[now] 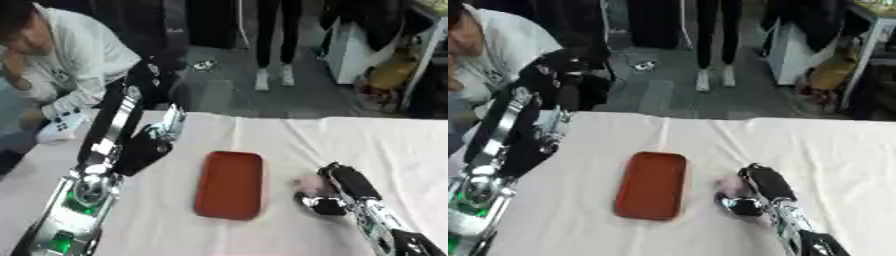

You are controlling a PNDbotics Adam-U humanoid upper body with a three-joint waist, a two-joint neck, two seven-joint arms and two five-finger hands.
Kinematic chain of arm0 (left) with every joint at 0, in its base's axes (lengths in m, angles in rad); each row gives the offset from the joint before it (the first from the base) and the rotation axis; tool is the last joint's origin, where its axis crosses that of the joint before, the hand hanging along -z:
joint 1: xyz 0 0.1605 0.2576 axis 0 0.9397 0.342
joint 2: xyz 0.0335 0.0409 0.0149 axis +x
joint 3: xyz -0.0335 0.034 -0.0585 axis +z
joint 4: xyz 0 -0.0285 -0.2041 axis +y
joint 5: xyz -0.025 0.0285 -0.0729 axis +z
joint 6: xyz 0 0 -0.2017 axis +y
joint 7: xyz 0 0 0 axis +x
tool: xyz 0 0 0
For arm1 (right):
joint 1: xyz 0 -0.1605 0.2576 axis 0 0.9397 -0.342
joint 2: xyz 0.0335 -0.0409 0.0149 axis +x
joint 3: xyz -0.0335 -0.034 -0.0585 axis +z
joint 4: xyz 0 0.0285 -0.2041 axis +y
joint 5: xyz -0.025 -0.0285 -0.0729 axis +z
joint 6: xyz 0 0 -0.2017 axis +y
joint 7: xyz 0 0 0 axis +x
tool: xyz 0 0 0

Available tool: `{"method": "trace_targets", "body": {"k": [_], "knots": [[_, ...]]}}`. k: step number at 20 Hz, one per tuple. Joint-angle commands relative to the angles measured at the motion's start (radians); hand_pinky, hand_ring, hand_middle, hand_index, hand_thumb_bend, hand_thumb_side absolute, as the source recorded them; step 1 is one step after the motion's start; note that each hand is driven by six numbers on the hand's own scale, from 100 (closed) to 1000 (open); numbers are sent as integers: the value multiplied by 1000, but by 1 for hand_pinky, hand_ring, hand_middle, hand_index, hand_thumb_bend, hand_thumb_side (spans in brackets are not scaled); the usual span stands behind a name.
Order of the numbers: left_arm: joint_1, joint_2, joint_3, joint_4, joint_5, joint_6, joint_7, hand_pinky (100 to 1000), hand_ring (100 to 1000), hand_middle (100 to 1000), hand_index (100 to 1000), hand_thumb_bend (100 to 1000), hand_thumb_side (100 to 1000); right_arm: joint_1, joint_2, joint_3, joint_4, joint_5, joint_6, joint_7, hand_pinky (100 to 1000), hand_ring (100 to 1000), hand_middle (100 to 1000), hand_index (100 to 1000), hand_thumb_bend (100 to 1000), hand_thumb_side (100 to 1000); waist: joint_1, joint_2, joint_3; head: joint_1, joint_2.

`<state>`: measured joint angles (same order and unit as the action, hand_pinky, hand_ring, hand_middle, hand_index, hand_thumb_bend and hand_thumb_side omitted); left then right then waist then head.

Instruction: Pick up objects on the table and place them in the box.

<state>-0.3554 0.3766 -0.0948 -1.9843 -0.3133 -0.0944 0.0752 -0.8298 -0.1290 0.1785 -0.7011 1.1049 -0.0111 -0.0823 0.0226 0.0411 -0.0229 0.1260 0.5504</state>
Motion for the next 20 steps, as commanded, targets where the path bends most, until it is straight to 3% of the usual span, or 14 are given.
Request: {"method": "trace_targets", "body": {"k": [1,3,5,7,9,10,11,14,20], "knots": [[-19,4,2,-16,3,-2,-3,808,828,886,933,100,741,-5,-10,-6,3,-7,-2,-42,100,116,297,482,385,490,1,-8,0,12,-13],[-19,4,2,-16,3,-2,-5,808,828,886,933,100,741,-4,-10,-7,3,-17,-4,-82,100,100,275,463,347,499,1,-9,0,12,-13],[-19,5,1,-16,3,-2,-7,808,828,886,933,100,741,-4,-11,-6,-1,-26,-11,-130,100,100,191,414,176,553,1,-9,0,12,-14],[-19,5,2,-16,3,-2,-8,808,828,886,933,100,741,-4,-13,-4,-4,-28,-21,-183,100,100,118,379,100,637,1,-9,0,12,-14],[-18,5,2,-16,2,-2,-9,809,828,886,932,100,741,-4,-14,-1,-4,-27,-32,-232,100,100,100,358,100,745,1,-9,0,12,-14],[-18,5,2,-16,2,-2,-9,808,828,886,932,100,741,-4,-15,0,-3,-25,-36,-253,100,100,100,368,100,690,1,-9,0,13,-14],[-18,5,2,-16,2,-2,-10,809,828,887,932,100,741,-3,-15,1,-1,-23,-39,-267,100,100,100,343,100,811,1,-9,0,12,-14],[-18,6,2,-16,2,-1,-11,809,828,887,933,100,740,-3,-16,3,0,-14,-52,-310,100,100,100,326,100,874,1,-10,0,13,-14],[-17,6,2,-16,2,-1,-13,809,828,887,932,100,740,-5,-19,11,-4,-7,-86,-343,100,100,100,288,100,793,0,-11,0,13,-14]]}}
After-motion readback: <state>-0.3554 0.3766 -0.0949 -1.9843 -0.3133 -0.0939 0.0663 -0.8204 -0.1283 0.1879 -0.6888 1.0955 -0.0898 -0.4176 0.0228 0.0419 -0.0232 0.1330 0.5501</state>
